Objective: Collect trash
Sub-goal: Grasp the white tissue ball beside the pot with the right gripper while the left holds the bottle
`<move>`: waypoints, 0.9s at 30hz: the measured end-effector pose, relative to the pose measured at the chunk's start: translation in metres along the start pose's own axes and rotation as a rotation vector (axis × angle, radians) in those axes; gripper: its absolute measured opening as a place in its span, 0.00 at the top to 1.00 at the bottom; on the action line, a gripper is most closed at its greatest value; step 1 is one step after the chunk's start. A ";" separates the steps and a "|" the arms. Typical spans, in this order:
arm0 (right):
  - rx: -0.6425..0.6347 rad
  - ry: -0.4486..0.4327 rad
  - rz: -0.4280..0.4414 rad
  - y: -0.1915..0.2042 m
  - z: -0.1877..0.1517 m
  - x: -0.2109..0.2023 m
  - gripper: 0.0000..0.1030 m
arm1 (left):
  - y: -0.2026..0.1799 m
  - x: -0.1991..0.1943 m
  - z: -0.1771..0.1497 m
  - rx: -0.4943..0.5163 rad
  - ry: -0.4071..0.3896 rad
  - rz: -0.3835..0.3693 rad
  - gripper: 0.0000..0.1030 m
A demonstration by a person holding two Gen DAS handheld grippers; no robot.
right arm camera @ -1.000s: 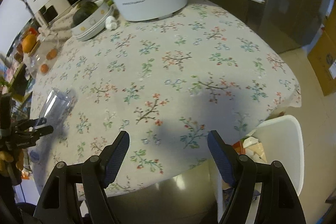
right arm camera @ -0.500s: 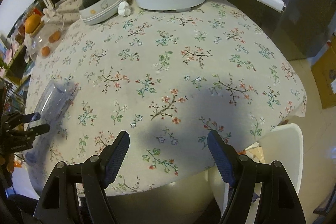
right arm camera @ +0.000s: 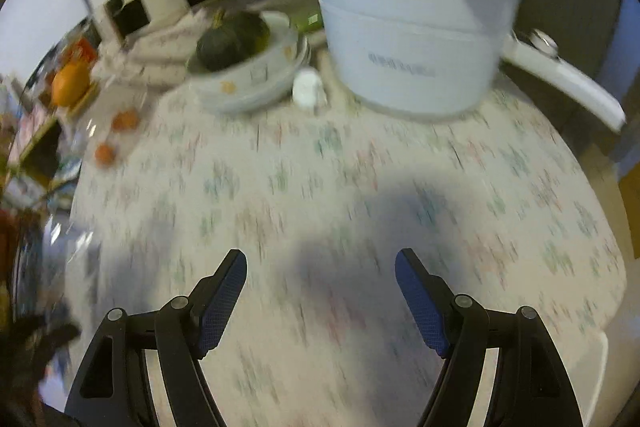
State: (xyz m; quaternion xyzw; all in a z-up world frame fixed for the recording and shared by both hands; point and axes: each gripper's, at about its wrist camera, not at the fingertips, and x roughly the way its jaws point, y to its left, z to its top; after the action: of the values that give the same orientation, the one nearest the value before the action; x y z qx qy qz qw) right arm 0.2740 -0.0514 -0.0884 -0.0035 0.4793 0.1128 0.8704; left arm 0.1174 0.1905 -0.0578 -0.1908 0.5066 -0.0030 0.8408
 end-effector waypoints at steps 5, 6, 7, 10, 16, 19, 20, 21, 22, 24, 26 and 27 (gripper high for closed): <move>0.086 -0.112 0.003 0.005 0.038 0.054 0.49 | 0.000 -0.007 0.012 -0.024 -0.053 0.002 0.40; 0.096 -0.122 -0.007 0.005 0.045 0.068 0.49 | 0.000 -0.007 0.015 -0.020 -0.058 0.007 0.40; 0.091 -0.132 -0.015 0.006 0.049 0.076 0.50 | 0.000 -0.006 0.017 -0.017 -0.060 0.013 0.40; 0.035 -0.158 -0.030 0.014 0.058 0.095 0.50 | 0.003 -0.001 0.020 -0.009 -0.047 0.011 0.40; -0.053 -0.166 -0.066 0.029 0.078 0.124 0.50 | 0.012 0.000 0.025 -0.027 -0.045 0.010 0.40; -0.079 -0.152 -0.093 0.035 0.085 0.133 0.56 | 0.015 -0.003 0.026 -0.039 -0.054 0.017 0.40; -0.092 -0.143 -0.103 0.037 0.086 0.138 0.58 | 0.016 -0.003 0.026 -0.045 -0.055 0.018 0.40; -0.105 -0.138 -0.119 0.038 0.086 0.141 0.60 | 0.018 -0.004 0.026 -0.052 -0.057 0.015 0.40; -0.118 -0.137 -0.134 0.040 0.086 0.143 0.64 | 0.019 -0.005 0.026 -0.058 -0.059 0.014 0.40; -0.140 -0.141 -0.164 0.042 0.085 0.145 0.72 | 0.020 -0.007 0.026 -0.063 -0.065 0.012 0.40; -0.147 -0.141 -0.175 0.040 0.085 0.144 0.78 | 0.020 -0.009 0.026 -0.064 -0.071 0.009 0.40; -0.148 -0.139 -0.181 0.038 0.084 0.143 0.79 | 0.020 -0.009 0.026 -0.066 -0.073 0.007 0.40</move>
State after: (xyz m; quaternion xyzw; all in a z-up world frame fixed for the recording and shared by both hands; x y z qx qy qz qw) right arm 0.4099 0.0230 -0.1587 -0.1034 0.4061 0.0687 0.9054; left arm 0.1315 0.2193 -0.0454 -0.2166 0.4760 0.0237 0.8520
